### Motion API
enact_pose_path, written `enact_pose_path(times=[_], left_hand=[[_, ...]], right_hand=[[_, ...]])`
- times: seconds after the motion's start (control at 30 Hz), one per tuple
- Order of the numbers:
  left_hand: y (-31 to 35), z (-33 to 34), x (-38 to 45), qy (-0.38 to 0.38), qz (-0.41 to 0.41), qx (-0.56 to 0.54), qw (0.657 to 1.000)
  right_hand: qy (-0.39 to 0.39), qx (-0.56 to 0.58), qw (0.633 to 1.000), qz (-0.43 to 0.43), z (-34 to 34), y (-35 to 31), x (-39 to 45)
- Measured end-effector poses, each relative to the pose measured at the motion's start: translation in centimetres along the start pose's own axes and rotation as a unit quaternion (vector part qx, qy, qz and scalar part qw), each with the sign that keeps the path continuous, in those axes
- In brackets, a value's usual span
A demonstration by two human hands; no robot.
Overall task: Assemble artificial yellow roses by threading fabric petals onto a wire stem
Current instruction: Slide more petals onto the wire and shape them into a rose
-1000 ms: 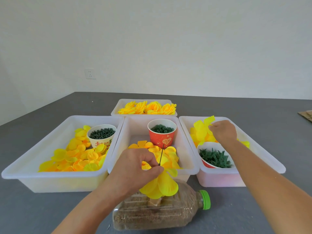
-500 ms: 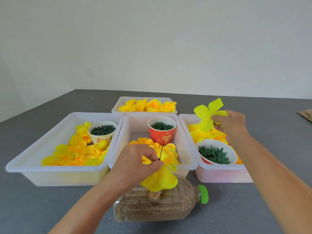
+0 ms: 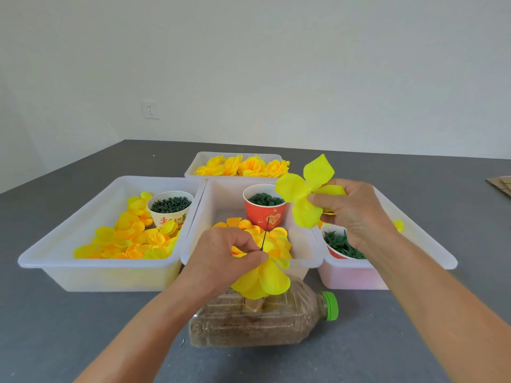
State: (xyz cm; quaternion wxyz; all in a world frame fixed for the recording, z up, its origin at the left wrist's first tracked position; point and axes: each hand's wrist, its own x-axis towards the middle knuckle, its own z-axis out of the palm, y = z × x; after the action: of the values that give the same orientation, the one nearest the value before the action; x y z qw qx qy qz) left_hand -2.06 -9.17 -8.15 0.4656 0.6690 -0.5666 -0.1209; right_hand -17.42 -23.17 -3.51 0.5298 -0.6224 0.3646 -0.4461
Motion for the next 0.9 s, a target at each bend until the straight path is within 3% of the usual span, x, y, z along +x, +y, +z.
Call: enact_pose_path(times=[0.27,0.5,0.9], left_hand=[[-0.1,0.2,0.1,0.003,0.005,-0.005,1.0],[-0.2,0.2,0.0,-0.001,0.009,-0.005,1.0],[-0.4,0.1,0.2,-0.004,0.0,-0.004,1.0]], right_hand=[[-0.036,-0.026,0.998,-0.049,2.2,0.4,-1.9],[-0.032,-0.147,0.98,-0.129,3.8,0.8,-2.6],[-0.064,-0.111,0.962,-0.24,3.6,1.2,-4.7]])
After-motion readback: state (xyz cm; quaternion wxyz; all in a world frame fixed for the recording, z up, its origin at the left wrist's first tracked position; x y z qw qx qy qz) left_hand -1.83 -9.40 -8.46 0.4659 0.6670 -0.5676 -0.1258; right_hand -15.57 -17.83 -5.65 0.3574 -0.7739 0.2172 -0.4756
